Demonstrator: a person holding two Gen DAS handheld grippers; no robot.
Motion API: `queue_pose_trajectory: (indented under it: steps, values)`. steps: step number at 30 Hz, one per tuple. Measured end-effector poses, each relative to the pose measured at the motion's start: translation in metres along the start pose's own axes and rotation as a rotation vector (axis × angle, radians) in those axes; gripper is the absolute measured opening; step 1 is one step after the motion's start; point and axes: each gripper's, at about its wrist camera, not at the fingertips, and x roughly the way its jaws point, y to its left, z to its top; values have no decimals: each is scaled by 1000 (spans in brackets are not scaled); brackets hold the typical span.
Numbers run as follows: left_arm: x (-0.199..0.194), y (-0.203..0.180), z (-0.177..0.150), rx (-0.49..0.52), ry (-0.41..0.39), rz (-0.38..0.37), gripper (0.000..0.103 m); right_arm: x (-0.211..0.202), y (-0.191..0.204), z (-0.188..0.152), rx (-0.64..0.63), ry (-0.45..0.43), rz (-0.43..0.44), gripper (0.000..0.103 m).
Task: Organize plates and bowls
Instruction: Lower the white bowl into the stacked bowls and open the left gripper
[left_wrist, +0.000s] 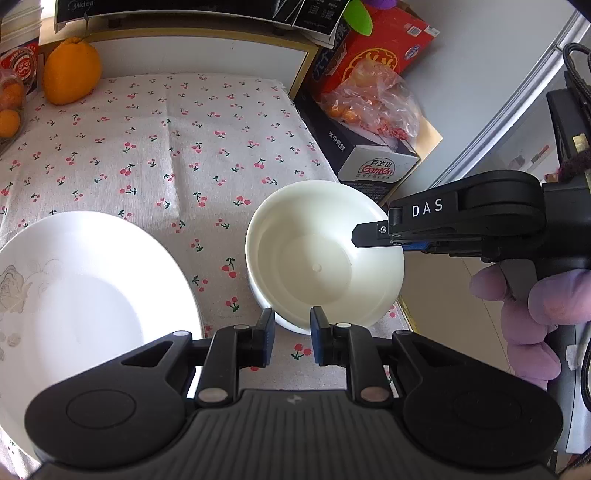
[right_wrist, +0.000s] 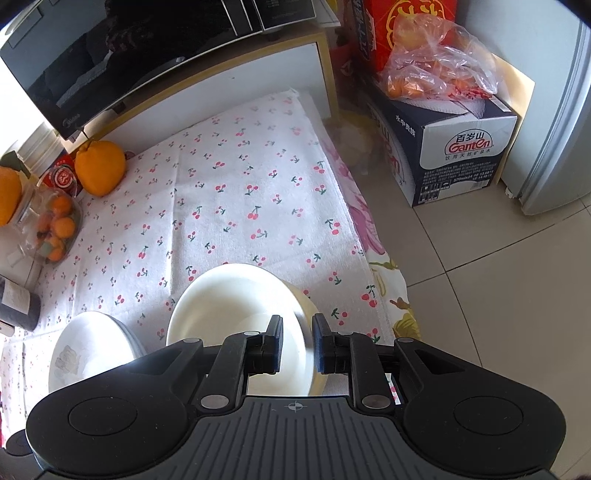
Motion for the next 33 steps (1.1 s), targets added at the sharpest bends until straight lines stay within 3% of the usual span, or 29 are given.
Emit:
queue_pose_trajectory:
  steps: [7, 9, 13, 17, 21, 33]
  values:
    - [0, 0, 2, 48, 9, 6, 25, -2, 3, -1, -36, -17, -29, 20]
    - [-1, -1, 2, 74, 4, 16, 28, -4, 2, -2, -45, -22, -23, 29]
    - [-1, -3, 1, 117, -3, 34, 36, -7, 1, -3, -58, -38, -10, 32]
    - [-2, -3, -1, 152, -5, 47, 44, -10, -1, -5, -73, -52, -7, 48]
    - [-2, -4, -1, 174, -2, 50, 48, -11, -2, -8, -95, -59, -5, 51]
    - [-16, -11, -4, 356, -45, 83, 84, -28, -10, -24, -255, -146, 28, 72]
